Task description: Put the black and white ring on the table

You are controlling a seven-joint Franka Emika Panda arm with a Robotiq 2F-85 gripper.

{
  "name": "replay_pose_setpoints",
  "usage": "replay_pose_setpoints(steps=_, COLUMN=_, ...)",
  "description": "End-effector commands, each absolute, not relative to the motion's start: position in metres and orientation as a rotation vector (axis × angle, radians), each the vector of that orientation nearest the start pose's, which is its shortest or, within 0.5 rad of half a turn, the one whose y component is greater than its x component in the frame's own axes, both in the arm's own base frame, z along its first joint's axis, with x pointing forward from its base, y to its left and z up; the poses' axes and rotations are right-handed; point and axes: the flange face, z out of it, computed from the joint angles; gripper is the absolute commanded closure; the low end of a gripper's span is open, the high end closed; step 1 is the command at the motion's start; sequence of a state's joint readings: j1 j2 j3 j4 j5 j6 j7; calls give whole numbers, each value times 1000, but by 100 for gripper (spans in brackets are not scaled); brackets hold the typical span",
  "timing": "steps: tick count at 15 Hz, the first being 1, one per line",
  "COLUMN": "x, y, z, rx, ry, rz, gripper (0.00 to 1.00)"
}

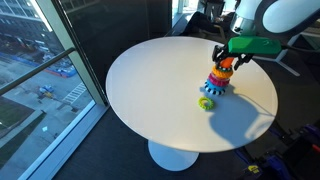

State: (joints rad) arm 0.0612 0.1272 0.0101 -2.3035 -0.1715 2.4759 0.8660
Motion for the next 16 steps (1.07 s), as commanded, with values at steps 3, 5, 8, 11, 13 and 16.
replay_pose_setpoints(steps=3, x=523, y=37, z=308, rx=-3000, ry=1086, rz=-195, gripper=57)
replay_pose_setpoints(steps=5, x=522, y=36, z=315, rx=-2986, ry=1092, rz=-200, gripper=57)
replay_pose_setpoints(steps=8, x=522, y=36, z=329, rx=-2962, ry=1102, rz=-223, gripper=57)
replay_pose_setpoints(steps=11, x=522, y=36, z=344, rx=-2939, ry=1112, rz=-248, gripper=57)
replay_pose_setpoints(steps=13, x=522, y=36, z=354, rx=-2927, ry=1120, rz=-266, gripper=57)
replay_pose_setpoints(steps=16, x=521, y=36, z=367, rx=-2915, ry=1126, rz=-280, gripper=57)
